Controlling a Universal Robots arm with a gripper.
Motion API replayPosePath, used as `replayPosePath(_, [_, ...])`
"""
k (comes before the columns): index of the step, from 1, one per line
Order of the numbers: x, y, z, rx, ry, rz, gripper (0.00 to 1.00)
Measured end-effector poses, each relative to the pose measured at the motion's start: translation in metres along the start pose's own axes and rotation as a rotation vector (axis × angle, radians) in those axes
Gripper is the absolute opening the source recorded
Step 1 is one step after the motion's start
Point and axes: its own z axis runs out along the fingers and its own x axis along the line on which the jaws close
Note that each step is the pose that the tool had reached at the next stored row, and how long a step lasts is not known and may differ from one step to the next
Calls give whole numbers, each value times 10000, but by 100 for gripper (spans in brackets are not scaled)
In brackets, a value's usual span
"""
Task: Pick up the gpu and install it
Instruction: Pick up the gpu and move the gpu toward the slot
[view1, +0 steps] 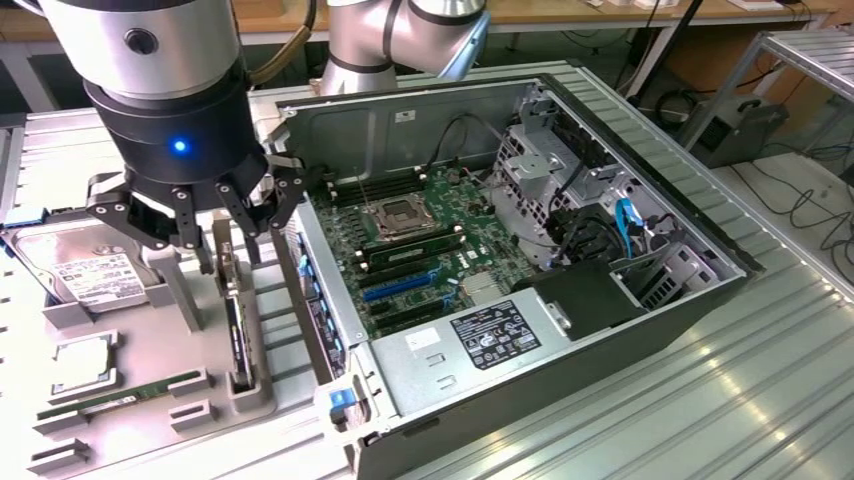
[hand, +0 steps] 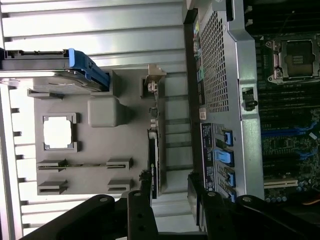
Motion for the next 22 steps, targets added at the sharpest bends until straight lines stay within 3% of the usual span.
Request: replayPosePath(22, [43, -7, 77, -1, 0, -1, 42])
